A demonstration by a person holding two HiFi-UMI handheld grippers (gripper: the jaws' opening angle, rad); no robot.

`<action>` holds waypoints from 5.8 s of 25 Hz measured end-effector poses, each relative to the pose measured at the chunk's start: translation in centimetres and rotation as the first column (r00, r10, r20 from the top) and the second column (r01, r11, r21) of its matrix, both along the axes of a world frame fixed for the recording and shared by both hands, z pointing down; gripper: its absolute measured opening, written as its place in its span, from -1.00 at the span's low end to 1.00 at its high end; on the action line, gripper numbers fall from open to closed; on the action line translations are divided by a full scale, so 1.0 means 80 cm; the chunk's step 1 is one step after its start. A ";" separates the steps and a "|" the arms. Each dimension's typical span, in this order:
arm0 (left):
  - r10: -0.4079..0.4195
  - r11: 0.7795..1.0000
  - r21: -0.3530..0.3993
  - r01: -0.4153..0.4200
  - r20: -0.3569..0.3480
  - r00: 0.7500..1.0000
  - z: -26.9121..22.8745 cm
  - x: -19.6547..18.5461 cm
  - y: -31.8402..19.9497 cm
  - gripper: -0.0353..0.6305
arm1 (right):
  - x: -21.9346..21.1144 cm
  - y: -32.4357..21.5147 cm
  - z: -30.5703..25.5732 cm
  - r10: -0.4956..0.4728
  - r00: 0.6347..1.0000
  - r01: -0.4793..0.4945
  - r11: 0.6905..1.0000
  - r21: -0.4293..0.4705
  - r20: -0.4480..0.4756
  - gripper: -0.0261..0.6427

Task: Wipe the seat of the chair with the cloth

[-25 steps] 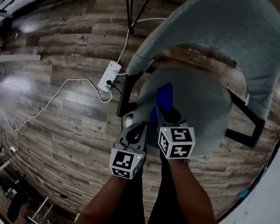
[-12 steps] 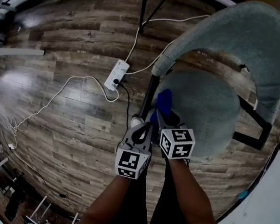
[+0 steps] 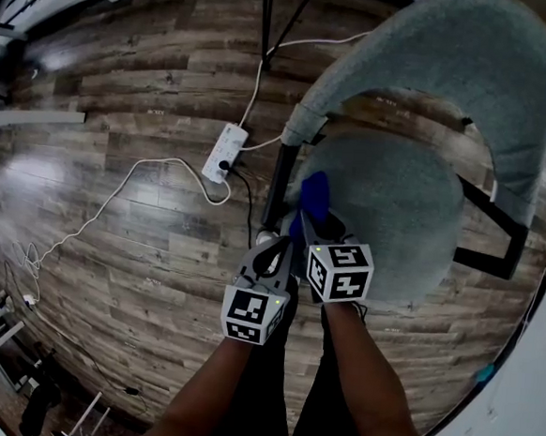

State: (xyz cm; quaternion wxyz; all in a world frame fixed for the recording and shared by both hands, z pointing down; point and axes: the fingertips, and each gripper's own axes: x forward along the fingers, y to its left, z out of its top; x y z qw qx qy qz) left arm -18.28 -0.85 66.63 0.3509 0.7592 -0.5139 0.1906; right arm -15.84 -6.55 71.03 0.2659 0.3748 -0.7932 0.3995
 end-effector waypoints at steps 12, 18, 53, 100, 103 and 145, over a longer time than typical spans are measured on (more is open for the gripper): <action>-0.061 0.998 -0.033 0.061 0.015 0.998 0.002 0.034 0.011 -0.87 | 0.043 -0.001 0.004 -0.013 1.000 0.013 1.000 -0.023 -0.010 -0.60; -0.048 0.999 -0.024 0.049 0.020 0.999 0.002 0.059 0.004 -0.88 | 0.081 -0.003 0.006 0.015 1.000 -0.016 0.999 -0.029 -0.009 -0.60; 0.143 0.990 -0.007 -0.143 0.027 0.989 0.007 0.238 -0.016 -0.88 | 0.293 -0.009 0.009 0.201 0.979 -0.202 0.979 -0.033 -0.047 -0.60; 0.002 1.000 0.020 -0.002 0.020 1.000 -0.001 0.117 0.037 -0.88 | 0.192 0.048 -0.050 0.060 0.990 -0.042 0.990 0.138 -0.129 -0.60; -0.024 0.999 0.033 0.023 0.025 0.999 -0.004 0.084 0.043 -0.87 | 0.150 0.062 -0.045 0.026 0.995 -0.014 0.993 0.115 -0.097 -0.60; 0.001 1.000 -0.018 0.000 0.032 0.999 0.034 0.020 0.066 -0.87 | 0.051 0.116 -0.006 0.026 0.999 -0.025 0.998 0.058 -0.019 -0.60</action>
